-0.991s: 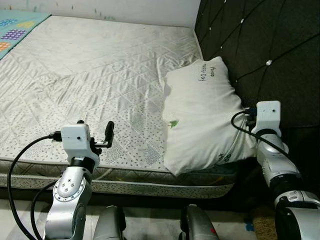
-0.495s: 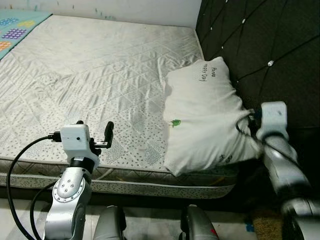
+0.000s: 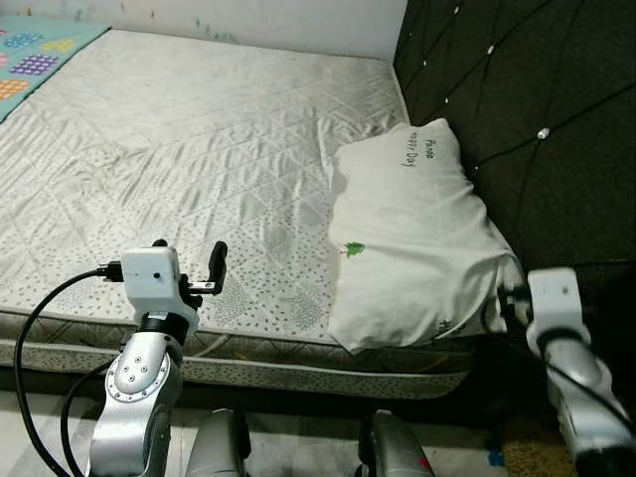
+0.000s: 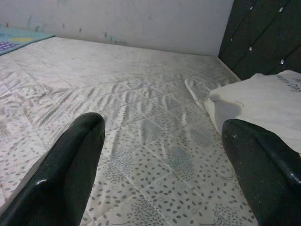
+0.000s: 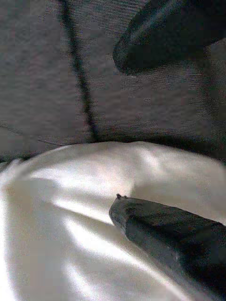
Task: Clean up the room
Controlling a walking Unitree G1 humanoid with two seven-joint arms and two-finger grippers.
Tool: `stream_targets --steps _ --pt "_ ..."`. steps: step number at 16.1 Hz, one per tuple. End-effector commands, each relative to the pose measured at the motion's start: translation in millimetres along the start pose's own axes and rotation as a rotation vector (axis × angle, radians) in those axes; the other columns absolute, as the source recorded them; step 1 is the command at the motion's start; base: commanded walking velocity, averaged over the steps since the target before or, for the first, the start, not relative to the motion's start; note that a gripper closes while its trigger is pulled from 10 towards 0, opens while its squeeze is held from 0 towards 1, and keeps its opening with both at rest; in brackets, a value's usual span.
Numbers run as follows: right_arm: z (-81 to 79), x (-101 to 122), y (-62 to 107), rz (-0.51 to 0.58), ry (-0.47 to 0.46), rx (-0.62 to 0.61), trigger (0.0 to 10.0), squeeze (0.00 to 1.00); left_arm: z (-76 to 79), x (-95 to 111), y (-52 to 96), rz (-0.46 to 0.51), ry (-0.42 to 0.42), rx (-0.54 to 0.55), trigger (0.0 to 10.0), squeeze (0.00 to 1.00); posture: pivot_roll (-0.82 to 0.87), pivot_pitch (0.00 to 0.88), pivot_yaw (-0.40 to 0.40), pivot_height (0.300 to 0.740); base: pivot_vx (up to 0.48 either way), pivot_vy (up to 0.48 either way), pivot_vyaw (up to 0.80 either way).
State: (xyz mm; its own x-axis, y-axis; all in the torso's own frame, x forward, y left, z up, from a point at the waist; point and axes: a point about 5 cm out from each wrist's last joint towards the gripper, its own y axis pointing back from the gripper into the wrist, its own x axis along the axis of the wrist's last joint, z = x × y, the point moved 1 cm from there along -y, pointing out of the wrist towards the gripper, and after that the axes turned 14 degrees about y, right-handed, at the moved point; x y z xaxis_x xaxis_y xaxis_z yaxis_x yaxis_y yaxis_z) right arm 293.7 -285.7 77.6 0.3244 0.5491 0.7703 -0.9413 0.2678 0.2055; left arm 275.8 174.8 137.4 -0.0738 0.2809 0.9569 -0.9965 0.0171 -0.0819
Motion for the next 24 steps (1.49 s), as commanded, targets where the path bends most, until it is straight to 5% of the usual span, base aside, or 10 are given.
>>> stream_targets --steps 1,7,10,11,16,17,18,19,20,24 --pt "14.0 -5.5 2.0 -0.035 0.004 -0.048 10.0 1.00 1.3 -0.1 -0.4 0.000 -0.009 -0.007 10.0 0.00 -0.03 0.066 -0.061 0.635 0.000 0.000 0.00" --pt "22.1 97.3 -16.7 0.290 -0.257 -0.119 10.0 1.00 3.5 3.0 -1.3 0.020 0.001 -0.009 10.0 0.00 -0.02 0.064 -0.064 0.635 0.000 0.000 0.00" --pt "-4.8 135.8 -24.3 0.354 -0.351 -0.016 10.0 1.00 4.9 2.9 2.7 0.022 0.006 -0.006 10.0 0.00 -0.01 0.074 -0.072 0.635 0.000 0.000 0.00" --pt "-30.6 134.6 -32.6 0.274 -0.284 0.050 10.0 1.00 4.4 2.5 4.0 0.019 0.008 -0.001 10.0 0.00 0.00 0.081 -0.076 0.635 0.000 0.000 0.00" --pt "-71.3 142.3 -45.5 0.169 -0.279 0.117 10.0 1.00 5.7 2.8 6.5 0.019 0.006 0.003 10.0 0.00 0.02 0.097 -0.088 0.635 0.000 0.000 0.00" --pt "-78.6 145.7 -47.8 0.142 -0.276 0.133 10.0 0.95 5.2 2.0 7.9 0.017 0.004 0.006 10.0 0.00 0.02 0.103 -0.091 0.635 0.000 0.000 0.00" --pt "-94.1 144.0 -49.4 0.060 -0.268 0.170 10.0 0.51 5.9 1.7 10.4 0.013 0.006 0.008 10.0 0.00 0.03 0.113 -0.098 0.635 0.000 0.000 0.00" --pt "-96.9 142.2 -49.1 0.044 -0.256 0.181 10.0 0.51 6.2 1.8 10.7 0.013 0.007 0.008 10.0 0.00 0.03 0.114 -0.099 0.635 0.000 0.000 0.00" --pt "-109.3 133.2 -46.5 -0.032 -0.253 0.236 10.0 0.02 6.2 2.0 11.4 0.012 0.006 0.010 10.0 0.00 0.03 0.119 -0.107 0.635 0.000 0.000 0.00" --pt "-131.9 106.1 -38.2 -0.209 -0.237 0.369 10.0 0.00 1.5 2.3 14.7 0.013 0.003 0.036 10.0 0.00 0.03 0.123 -0.122 0.635 0.000 0.000 0.00"
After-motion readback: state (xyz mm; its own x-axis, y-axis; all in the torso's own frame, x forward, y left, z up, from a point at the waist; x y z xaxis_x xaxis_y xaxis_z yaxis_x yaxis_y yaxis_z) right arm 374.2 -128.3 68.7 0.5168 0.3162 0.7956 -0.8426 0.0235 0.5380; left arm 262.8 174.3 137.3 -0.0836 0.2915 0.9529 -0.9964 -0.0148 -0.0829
